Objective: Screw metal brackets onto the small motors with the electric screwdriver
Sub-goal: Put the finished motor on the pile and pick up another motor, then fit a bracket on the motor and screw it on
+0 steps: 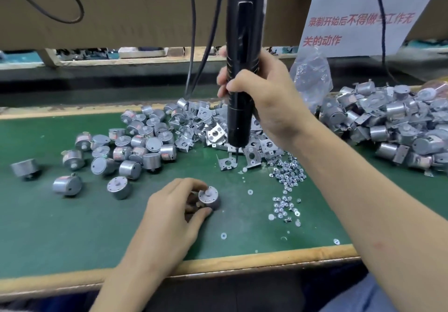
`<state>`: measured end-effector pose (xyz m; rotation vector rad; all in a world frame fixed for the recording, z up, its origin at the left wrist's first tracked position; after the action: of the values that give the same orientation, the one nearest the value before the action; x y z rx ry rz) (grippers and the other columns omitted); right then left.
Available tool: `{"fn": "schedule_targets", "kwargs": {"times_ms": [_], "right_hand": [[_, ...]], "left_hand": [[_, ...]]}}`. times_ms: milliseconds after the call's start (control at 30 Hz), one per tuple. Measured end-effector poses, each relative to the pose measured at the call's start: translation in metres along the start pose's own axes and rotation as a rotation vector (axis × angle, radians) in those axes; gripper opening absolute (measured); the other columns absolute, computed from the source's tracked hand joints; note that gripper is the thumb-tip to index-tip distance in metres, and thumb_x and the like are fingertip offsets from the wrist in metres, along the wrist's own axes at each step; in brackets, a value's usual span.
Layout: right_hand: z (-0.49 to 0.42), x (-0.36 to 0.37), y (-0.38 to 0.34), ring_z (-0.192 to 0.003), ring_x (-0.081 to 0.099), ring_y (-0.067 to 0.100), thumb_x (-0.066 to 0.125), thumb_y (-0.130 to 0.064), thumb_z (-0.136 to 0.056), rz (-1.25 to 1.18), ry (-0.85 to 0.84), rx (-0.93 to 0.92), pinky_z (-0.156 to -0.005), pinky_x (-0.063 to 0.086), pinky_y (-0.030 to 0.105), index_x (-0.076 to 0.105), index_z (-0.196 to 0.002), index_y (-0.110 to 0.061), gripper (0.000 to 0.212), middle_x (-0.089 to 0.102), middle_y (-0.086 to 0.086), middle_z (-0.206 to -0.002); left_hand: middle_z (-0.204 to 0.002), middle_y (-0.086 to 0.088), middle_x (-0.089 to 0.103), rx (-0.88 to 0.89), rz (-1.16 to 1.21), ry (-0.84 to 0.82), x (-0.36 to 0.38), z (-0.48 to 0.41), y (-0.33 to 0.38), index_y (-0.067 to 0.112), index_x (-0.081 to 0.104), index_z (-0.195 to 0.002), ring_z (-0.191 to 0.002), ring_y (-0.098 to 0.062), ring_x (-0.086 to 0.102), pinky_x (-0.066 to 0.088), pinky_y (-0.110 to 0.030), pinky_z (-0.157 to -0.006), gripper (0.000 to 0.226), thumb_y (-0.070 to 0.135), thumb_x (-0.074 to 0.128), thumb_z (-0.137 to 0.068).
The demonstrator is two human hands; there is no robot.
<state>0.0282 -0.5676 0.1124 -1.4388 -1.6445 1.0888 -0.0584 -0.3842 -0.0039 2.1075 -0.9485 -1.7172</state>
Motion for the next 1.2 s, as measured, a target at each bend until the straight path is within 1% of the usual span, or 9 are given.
{"fn": "schedule_targets", "kwargs": {"times_ms": [100, 167, 267, 333, 500, 567, 667, 867, 1200], "right_hand": [[0.003, -0.002, 0.002, -0.058, 0.052, 0.023, 0.066, -0.02, -0.086, -0.088, 0.025, -0.016, -0.06, 0.047, 0.037, 0.054, -0.097, 0.002, 0.027, 0.053, 0.008, -0.069], [0.006, -0.007, 0.005, -0.05, 0.048, 0.023, 0.07, -0.045, -0.09, -0.091, 0.05, -0.039, -0.052, 0.044, 0.034, 0.055, -0.092, -0.002, 0.046, 0.051, 0.007, -0.064], [0.007, -0.015, 0.01, -0.048, 0.044, 0.023, 0.055, -0.079, -0.07, -0.112, 0.055, -0.001, -0.051, 0.04, 0.034, 0.052, -0.084, -0.007, 0.074, 0.047, 0.006, -0.06], [0.006, -0.021, 0.015, -0.047, 0.043, 0.022, 0.044, -0.086, -0.059, -0.121, 0.06, 0.047, -0.052, 0.039, 0.031, 0.051, -0.079, -0.012, 0.077, 0.045, 0.006, -0.059], [0.003, -0.034, 0.03, -0.046, 0.039, 0.021, 0.046, -0.093, -0.053, -0.148, 0.065, 0.085, -0.052, 0.035, 0.03, 0.051, -0.074, -0.016, 0.081, 0.041, 0.005, -0.059], [0.003, -0.037, 0.033, -0.046, 0.038, 0.02, 0.05, -0.096, -0.049, -0.152, 0.066, 0.089, -0.052, 0.032, 0.032, 0.05, -0.075, -0.016, 0.084, 0.041, 0.003, -0.059], [0.004, -0.036, 0.035, -0.046, 0.037, 0.019, 0.054, -0.097, -0.046, -0.176, 0.051, 0.097, -0.051, 0.029, 0.032, 0.048, -0.074, -0.016, 0.086, 0.041, 0.0, -0.06], [0.006, -0.035, 0.038, -0.046, 0.036, 0.018, 0.049, -0.093, -0.053, -0.171, 0.052, 0.123, -0.048, 0.031, 0.029, 0.046, -0.073, -0.015, 0.081, 0.04, 0.001, -0.061], [0.007, -0.032, 0.043, -0.047, 0.036, 0.017, 0.051, -0.093, -0.054, -0.196, 0.048, 0.132, -0.047, 0.032, 0.027, 0.047, -0.073, -0.015, 0.08, 0.04, 0.001, -0.061]], "left_hand": [[-0.094, 0.022, 0.058, 0.051, -0.044, 0.012, 0.007, 0.001, -0.002, 0.033, 0.06, -0.108, -0.088, -0.002, 0.054, 0.044, -0.018, -0.08, 0.038, 0.028, 0.082, -0.077], [-0.094, 0.02, 0.057, 0.063, -0.048, 0.029, 0.01, 0.001, -0.003, 0.032, 0.06, -0.117, -0.088, -0.003, 0.052, 0.044, -0.023, -0.081, 0.043, 0.035, 0.08, -0.079], [-0.089, 0.018, 0.053, 0.065, -0.071, 0.027, 0.013, -0.001, -0.003, 0.031, 0.064, -0.117, -0.087, -0.006, 0.05, 0.043, -0.024, -0.08, 0.039, 0.04, 0.076, -0.08], [-0.089, 0.018, 0.053, 0.06, -0.074, 0.024, 0.013, -0.001, -0.004, 0.031, 0.065, -0.113, -0.086, -0.007, 0.05, 0.042, -0.024, -0.078, 0.036, 0.042, 0.075, -0.081], [-0.089, 0.02, 0.052, 0.037, -0.064, 0.043, 0.014, 0.0, -0.004, 0.031, 0.056, -0.096, -0.085, -0.005, 0.049, 0.04, -0.022, -0.075, 0.035, 0.056, 0.071, -0.077], [-0.091, 0.02, 0.052, 0.04, -0.095, 0.047, 0.014, 0.001, -0.003, 0.033, 0.055, -0.1, -0.087, -0.006, 0.049, 0.038, -0.021, -0.077, 0.037, 0.06, 0.068, -0.078], [-0.091, 0.021, 0.051, 0.046, -0.094, 0.037, 0.012, 0.003, -0.001, 0.038, 0.058, -0.108, -0.09, -0.006, 0.05, 0.039, -0.021, -0.08, 0.031, 0.052, 0.061, -0.08], [-0.088, 0.02, 0.05, 0.02, -0.111, 0.056, 0.013, 0.002, -0.003, 0.034, 0.057, -0.096, -0.086, -0.007, 0.049, 0.034, -0.021, -0.073, 0.026, 0.051, 0.069, -0.08], [-0.087, 0.021, 0.049, 0.011, -0.117, 0.059, 0.015, 0.001, -0.006, 0.033, 0.055, -0.094, -0.085, -0.006, 0.047, 0.033, -0.016, -0.073, 0.03, 0.056, 0.066, -0.079]]}}
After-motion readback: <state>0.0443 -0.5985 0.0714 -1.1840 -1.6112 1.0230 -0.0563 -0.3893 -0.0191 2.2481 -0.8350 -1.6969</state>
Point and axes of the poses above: each hand's wrist, its own z-axis away from the middle knuckle, its own x-axis out of the palm, y = z × x, the point moved 1 cm from there along -z, towards the middle knuckle
